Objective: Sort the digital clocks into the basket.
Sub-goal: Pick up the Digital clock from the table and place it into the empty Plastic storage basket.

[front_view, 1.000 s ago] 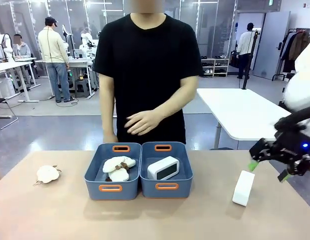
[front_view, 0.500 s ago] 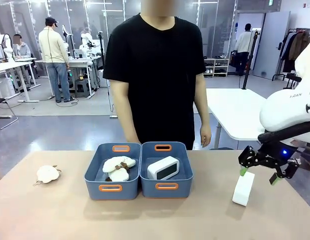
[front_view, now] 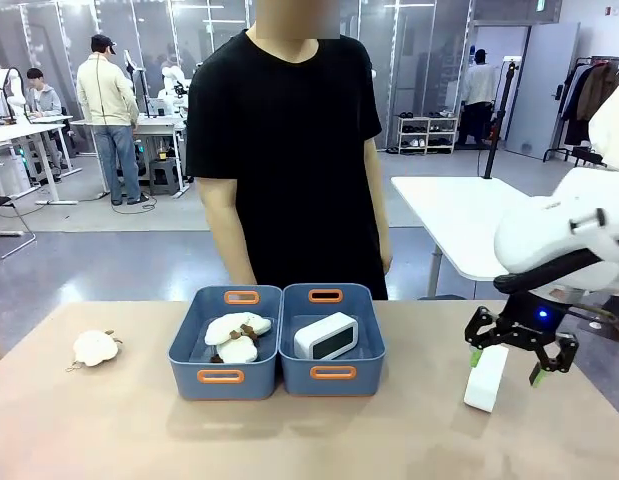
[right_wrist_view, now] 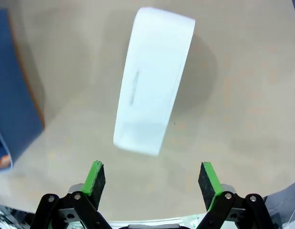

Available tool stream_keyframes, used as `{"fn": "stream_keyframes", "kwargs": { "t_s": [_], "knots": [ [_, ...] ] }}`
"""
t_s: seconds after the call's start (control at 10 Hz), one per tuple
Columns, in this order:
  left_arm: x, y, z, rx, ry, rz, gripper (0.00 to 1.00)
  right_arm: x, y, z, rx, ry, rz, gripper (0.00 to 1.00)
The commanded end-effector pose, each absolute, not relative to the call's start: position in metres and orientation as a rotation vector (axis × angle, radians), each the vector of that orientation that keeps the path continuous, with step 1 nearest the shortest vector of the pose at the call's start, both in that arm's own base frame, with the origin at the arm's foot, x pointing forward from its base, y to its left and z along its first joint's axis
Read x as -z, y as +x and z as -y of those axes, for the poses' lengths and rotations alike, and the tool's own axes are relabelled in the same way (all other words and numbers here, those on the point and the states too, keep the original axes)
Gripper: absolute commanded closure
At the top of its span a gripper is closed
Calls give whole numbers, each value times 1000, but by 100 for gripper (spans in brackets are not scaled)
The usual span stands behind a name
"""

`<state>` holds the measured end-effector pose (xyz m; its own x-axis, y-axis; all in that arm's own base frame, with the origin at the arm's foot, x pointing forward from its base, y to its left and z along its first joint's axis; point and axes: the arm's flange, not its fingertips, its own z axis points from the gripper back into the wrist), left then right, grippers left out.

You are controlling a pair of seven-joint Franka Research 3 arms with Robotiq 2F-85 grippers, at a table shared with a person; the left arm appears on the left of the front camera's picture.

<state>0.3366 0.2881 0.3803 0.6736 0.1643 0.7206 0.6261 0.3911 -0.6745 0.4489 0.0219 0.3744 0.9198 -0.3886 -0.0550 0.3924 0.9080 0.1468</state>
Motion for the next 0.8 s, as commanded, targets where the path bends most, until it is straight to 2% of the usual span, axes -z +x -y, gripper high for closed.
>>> {"fn": "stream_keyframes", "kwargs": {
  "t_s": [0.0, 0.4, 0.5, 0.7],
  "knots": [
    [-382, 334, -285, 324, -1155, 813, 0, -367, 483, -32, 518, 110, -64, 0],
    [-382, 334, -285, 324, -1155, 813, 0, -325, 507, -37, 599, 38, -148, 0],
    [-382, 334, -285, 324, -1155, 813, 0, -318, 514, -35, 612, 10, -136, 20],
    [-382, 334, -285, 324, -1155, 813, 0, -312, 512, -36, 619, -24, -135, 78]
  ]
}}
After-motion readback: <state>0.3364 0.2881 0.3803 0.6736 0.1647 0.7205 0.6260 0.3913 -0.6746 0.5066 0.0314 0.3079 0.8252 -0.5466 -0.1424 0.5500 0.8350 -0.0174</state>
